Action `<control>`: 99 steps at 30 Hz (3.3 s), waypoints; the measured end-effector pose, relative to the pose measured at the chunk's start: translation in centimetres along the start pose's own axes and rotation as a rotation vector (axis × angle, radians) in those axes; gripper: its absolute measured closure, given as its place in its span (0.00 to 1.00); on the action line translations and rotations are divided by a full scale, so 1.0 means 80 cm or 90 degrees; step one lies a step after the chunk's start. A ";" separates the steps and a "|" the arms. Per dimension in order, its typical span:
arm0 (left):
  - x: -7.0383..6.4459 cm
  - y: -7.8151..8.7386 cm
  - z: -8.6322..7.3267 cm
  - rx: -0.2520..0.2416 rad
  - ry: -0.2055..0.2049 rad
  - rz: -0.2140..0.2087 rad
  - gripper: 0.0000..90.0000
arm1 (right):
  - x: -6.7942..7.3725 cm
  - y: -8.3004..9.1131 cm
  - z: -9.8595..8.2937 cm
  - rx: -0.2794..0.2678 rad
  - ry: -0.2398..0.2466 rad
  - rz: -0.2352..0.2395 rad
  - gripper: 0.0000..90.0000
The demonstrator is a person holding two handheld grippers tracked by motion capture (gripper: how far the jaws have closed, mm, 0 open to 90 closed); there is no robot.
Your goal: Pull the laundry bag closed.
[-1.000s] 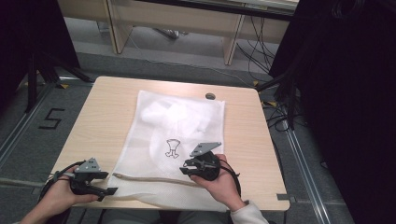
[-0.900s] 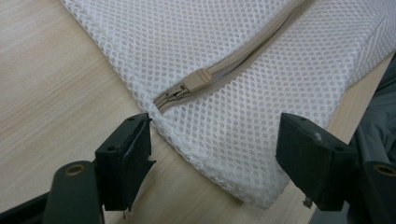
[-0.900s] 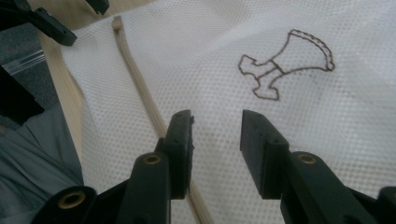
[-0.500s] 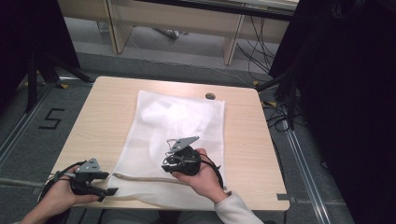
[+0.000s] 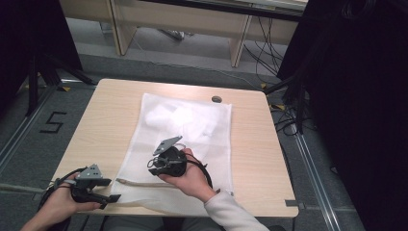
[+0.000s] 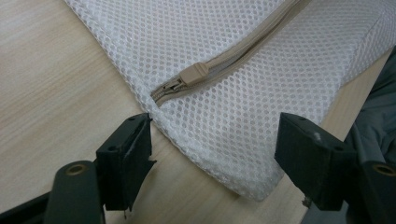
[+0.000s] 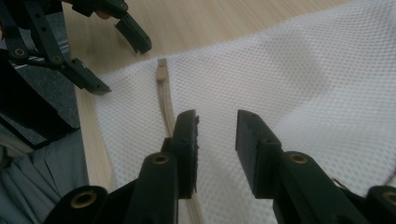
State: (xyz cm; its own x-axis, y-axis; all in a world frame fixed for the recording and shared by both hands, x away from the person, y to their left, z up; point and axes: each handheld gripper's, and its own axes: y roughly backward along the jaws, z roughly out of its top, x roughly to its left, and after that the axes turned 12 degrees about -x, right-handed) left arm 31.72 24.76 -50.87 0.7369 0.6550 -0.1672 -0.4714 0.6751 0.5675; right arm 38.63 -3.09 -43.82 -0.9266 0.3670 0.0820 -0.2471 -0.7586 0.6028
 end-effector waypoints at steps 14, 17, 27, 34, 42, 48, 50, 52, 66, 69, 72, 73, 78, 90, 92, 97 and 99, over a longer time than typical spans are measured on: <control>0.001 0.003 -0.002 -0.004 0.010 0.001 0.30 | 0.018 -0.068 0.018 0.033 0.007 0.054 0.80; 0.000 0.002 -0.003 -0.009 0.017 -0.005 0.30 | 0.020 -0.082 0.018 0.040 0.010 0.058 0.80; 0.001 0.003 -0.003 -0.006 0.012 -0.003 0.30 | 0.029 -0.114 0.017 0.067 0.005 0.073 0.81; 0.001 0.003 -0.002 -0.006 0.012 -0.002 0.30 | 0.032 -0.127 0.015 0.079 0.001 0.073 0.80; 0.001 0.003 -0.003 -0.006 0.015 -0.005 0.30 | 0.037 -0.137 0.019 0.093 0.003 0.066 0.80; 0.001 0.003 -0.003 -0.005 0.017 -0.005 0.30 | 0.037 -0.141 0.018 0.097 0.003 0.062 0.84; -0.001 0.002 -0.003 -0.014 0.027 0.000 0.30 | 0.038 -0.142 0.018 0.098 0.002 0.058 0.85; 0.000 0.002 -0.003 -0.013 0.027 0.001 0.30 | 0.038 -0.142 0.018 0.100 0.004 0.057 0.90; 0.002 0.004 0.000 -0.042 0.043 0.010 0.35 | 0.042 -0.122 0.037 0.088 0.019 0.062 0.91; 0.003 0.004 0.001 -0.050 0.052 0.010 0.37 | 0.042 -0.115 0.044 0.081 0.025 0.067 0.91; 0.002 0.003 0.001 -0.051 0.058 0.005 0.38 | 0.042 -0.109 0.048 0.080 0.026 0.064 0.91; 0.002 0.003 0.001 -0.051 0.058 0.005 0.38 | 0.041 -0.107 0.049 0.078 0.025 0.067 0.91; 0.002 0.002 0.002 -0.055 0.073 0.004 0.40 | 0.042 -0.100 0.053 0.071 0.033 0.061 0.91; 0.005 -0.006 0.004 -0.058 0.142 -0.033 0.70 | 0.044 -0.095 0.054 0.068 0.037 0.063 0.91; 0.005 -0.007 0.005 -0.052 0.143 -0.035 0.75 | 0.043 -0.095 0.052 0.071 0.040 0.065 0.91; 0.003 -0.005 0.007 -0.057 0.146 -0.033 0.83 | 0.042 -0.094 0.043 0.090 0.030 0.062 0.91; 0.004 -0.004 0.008 -0.058 0.148 -0.031 0.88 | 0.040 -0.094 0.039 0.093 0.035 0.066 0.91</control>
State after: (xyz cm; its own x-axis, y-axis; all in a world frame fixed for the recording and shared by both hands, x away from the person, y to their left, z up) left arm 32.40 24.51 -50.63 0.6329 0.6746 -0.3799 -0.4873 0.7284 0.4817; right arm 38.43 5.47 -45.59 -0.9600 0.2581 0.1086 -0.1096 -0.7031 0.7026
